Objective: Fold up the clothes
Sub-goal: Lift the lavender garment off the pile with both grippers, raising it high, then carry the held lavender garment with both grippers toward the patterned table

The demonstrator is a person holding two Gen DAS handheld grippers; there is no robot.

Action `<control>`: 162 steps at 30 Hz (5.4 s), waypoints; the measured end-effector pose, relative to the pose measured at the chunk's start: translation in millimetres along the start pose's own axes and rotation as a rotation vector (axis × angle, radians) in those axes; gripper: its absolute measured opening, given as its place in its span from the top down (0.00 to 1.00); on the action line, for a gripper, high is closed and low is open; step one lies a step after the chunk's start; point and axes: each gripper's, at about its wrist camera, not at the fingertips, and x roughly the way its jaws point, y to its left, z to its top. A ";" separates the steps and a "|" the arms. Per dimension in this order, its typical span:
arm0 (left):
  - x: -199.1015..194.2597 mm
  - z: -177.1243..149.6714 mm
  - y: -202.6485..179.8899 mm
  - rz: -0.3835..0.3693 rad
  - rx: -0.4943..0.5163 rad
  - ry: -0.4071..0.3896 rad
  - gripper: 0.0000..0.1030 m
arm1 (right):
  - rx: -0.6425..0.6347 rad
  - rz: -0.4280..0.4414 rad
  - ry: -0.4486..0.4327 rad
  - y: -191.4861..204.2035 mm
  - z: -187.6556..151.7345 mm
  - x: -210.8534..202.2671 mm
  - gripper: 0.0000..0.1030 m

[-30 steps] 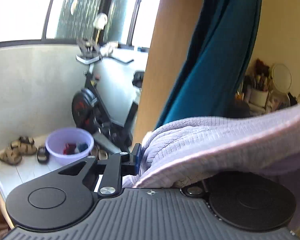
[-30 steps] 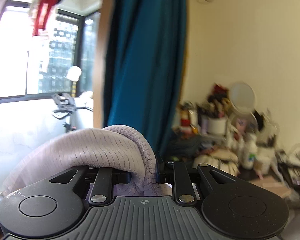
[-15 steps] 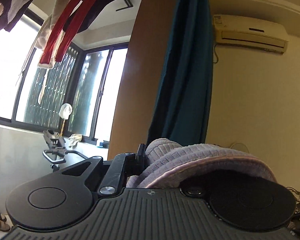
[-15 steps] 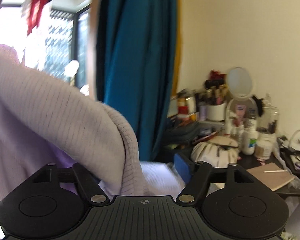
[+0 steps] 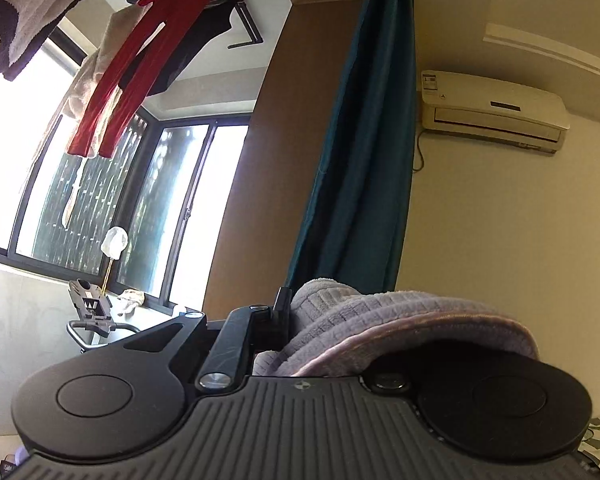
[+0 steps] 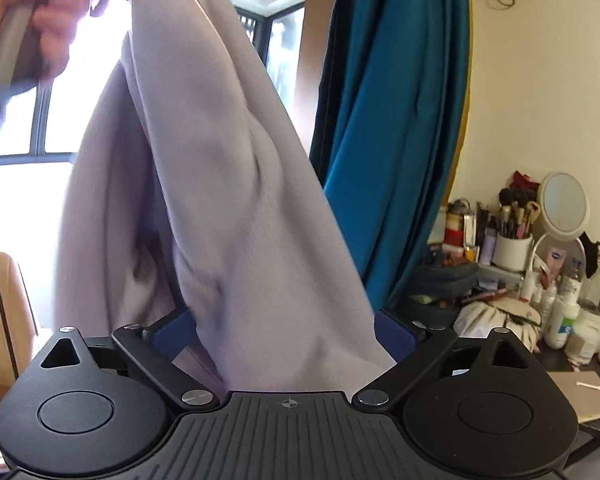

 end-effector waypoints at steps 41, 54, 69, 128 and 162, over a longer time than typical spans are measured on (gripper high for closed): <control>-9.6 63.1 0.2 -0.437 -0.425 -0.228 0.90 | 0.165 -0.829 -0.595 -65.7 166.9 -273.1 0.95; -49.4 69.9 -178.2 -0.736 -0.464 -0.261 0.90 | 0.192 -1.148 -0.592 -87.4 67.6 -437.1 0.95; -133.0 15.3 -450.0 -0.927 -0.615 -0.010 0.90 | 0.116 -1.145 -0.313 -126.8 -88.0 -654.0 0.95; 24.6 -127.6 -980.4 -0.576 -0.365 -0.076 0.90 | 0.054 -0.988 -0.392 -911.3 -177.9 -759.6 0.95; 277.7 -212.9 -1163.5 -0.340 -0.226 0.035 0.90 | 0.109 -0.783 -0.318 -1232.7 -176.2 -698.3 0.95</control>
